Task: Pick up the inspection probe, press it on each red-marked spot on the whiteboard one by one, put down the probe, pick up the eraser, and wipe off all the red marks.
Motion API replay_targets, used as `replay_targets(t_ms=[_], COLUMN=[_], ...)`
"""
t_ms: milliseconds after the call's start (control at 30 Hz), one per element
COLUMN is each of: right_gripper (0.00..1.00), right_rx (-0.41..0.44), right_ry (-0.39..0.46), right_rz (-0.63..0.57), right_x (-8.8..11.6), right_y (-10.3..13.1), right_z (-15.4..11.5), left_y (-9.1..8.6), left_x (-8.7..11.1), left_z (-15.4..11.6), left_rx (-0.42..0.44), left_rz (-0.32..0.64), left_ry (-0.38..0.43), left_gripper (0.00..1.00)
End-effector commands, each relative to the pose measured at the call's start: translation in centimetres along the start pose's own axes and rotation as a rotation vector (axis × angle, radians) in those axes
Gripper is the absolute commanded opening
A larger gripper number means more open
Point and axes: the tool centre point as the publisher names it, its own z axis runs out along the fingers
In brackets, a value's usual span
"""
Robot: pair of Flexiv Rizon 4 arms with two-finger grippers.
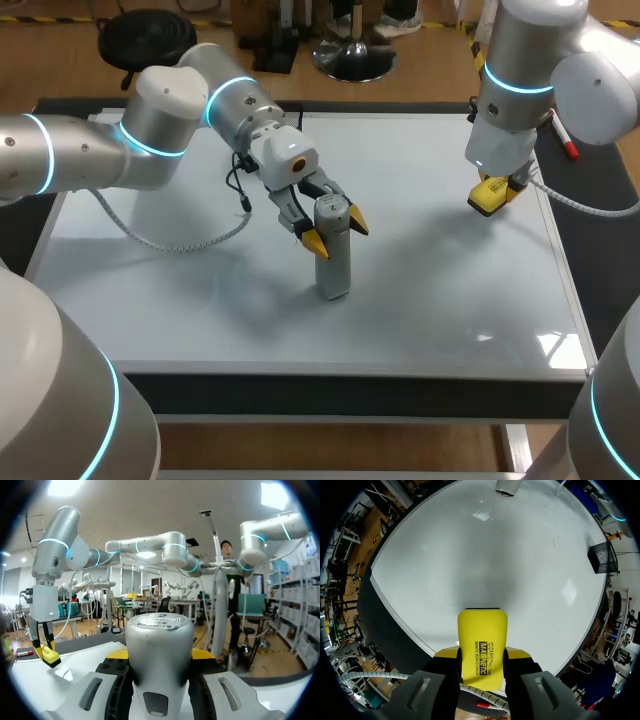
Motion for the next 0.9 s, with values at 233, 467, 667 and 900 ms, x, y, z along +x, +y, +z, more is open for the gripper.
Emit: replay_targets(t_ms=[233, 467, 667, 900], right_gripper=[0.00, 0.00, 0.00, 0.00], right_rx=[0.002, 0.002, 0.002, 0.002], right_ry=[0.002, 0.002, 0.002, 0.002], right_rz=[-0.001, -0.001, -0.001, -0.001], right_x=[-0.02, -0.02, -0.02, -0.02], right_y=[-0.05, -0.05, -0.05, -0.05], right_z=[-0.01, -0.01, -0.01, -0.01], left_y=[0.34, 0.61, 0.70, 0.66], left_x=[0.12, 0.14, 0.19, 0.21], left_z=[0.32, 0.31, 0.24, 0.08], left_rx=[-0.034, -0.040, -0.039, -0.034], left_rz=[-0.001, -0.005, -0.005, 0.003], left_ry=[-0.002, -0.001, -0.006, -0.014], left_gripper=[0.00, 0.00, 0.00, 0.00])
